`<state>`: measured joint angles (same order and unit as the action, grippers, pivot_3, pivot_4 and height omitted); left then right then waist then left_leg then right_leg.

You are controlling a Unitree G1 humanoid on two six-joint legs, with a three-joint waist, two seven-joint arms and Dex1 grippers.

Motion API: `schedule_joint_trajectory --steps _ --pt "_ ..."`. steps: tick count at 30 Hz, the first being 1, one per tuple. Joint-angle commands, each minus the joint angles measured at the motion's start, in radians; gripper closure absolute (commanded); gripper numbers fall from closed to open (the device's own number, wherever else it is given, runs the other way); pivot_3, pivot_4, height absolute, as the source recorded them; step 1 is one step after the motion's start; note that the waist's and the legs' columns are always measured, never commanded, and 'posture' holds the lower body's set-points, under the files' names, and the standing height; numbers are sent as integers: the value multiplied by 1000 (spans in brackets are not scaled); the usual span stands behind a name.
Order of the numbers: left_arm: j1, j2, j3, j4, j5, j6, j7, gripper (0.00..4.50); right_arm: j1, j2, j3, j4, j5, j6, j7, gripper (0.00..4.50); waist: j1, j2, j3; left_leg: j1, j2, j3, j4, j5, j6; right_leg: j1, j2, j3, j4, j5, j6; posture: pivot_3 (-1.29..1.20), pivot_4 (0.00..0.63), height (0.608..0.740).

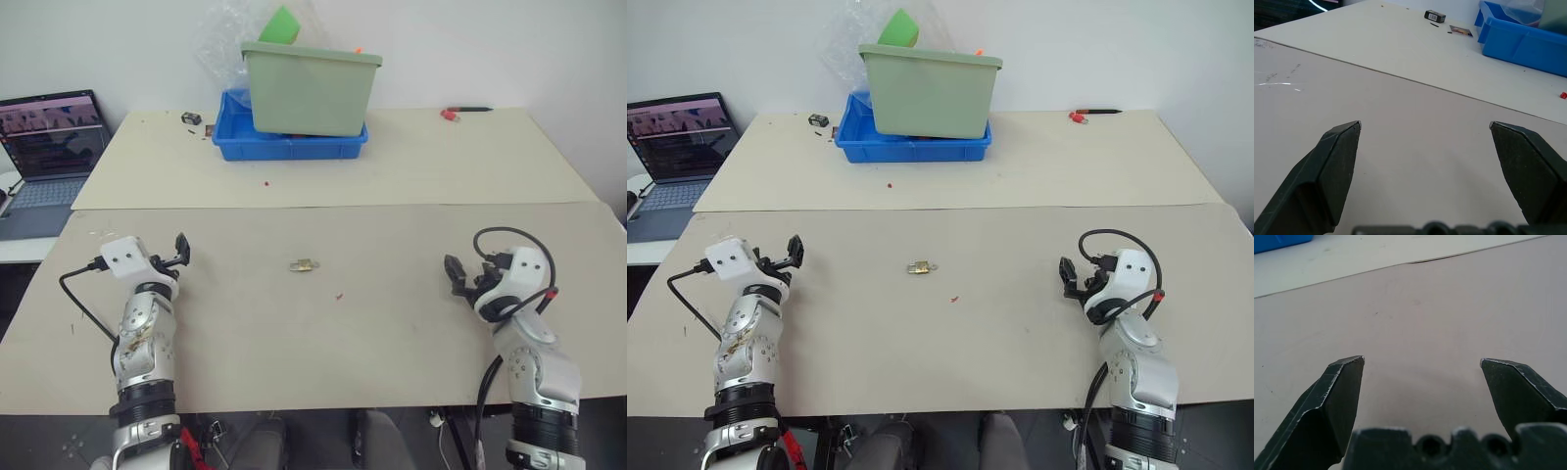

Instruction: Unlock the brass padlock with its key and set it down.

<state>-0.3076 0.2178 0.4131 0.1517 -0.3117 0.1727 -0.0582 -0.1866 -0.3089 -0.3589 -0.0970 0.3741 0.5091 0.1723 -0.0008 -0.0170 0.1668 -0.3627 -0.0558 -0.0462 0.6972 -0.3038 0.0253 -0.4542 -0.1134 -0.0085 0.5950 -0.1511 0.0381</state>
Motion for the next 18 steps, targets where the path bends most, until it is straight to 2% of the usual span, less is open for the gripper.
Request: schedule_joint_trajectory --steps 1,4,8,9,11,15,16,18 --pt "-23 20 0 -1 0 -28 -12 4 1 6 -10 -34 1 -41 -5 32 0 0 0 0 0 0 0 0 0 0 0 0 0 0 0 0 150 740" --pt "-50 27 -3 29 -31 -22 -54 4 12 10 -8 -29 -7 -50 -9 32 0 0 0 0 0 0 0 0 0 0 0 0 0 0 0 0 150 740" --pt "-55 64 -45 46 -2 -47 -129 4 -12 -98 93 -35 -36 20 101 32 -4 0 0 0 0 1 1 0 0 0 0 1 0 0 0 0 150 740" --pt "-64 68 -44 56 -10 -33 -136 4 -40 -132 118 -48 4 47 178 32 -5 0 0 0 0 1 1 0 0 0 0 1 0 0 0 0 150 740" --pt "-90 85 -60 81 -32 -14 -195 4 -100 -259 231 -85 64 80 443 32 -14 0 0 0 0 2 2 0 0 0 1 1 0 0 0 0 150 740" --pt "-120 146 -173 82 -31 24 -409 4 -160 -428 438 -135 146 79 895 32 -17 0 0 2 1 2 3 -2 4 3 4 0 -1 1 -1 0 150 740" --pt "-123 176 -218 53 -51 52 -511 4 -181 -444 467 -134 167 85 969 32 -16 -1 0 7 2 1 2 -3 5 9 5 -2 -1 0 -1 0 150 740" --pt "-135 230 -281 6 -90 100 -668 4 -230 -440 496 -93 170 85 1023 32 -16 -2 0 11 4 -2 2 -4 7 16 7 -5 -2 0 -1 0 150 740"
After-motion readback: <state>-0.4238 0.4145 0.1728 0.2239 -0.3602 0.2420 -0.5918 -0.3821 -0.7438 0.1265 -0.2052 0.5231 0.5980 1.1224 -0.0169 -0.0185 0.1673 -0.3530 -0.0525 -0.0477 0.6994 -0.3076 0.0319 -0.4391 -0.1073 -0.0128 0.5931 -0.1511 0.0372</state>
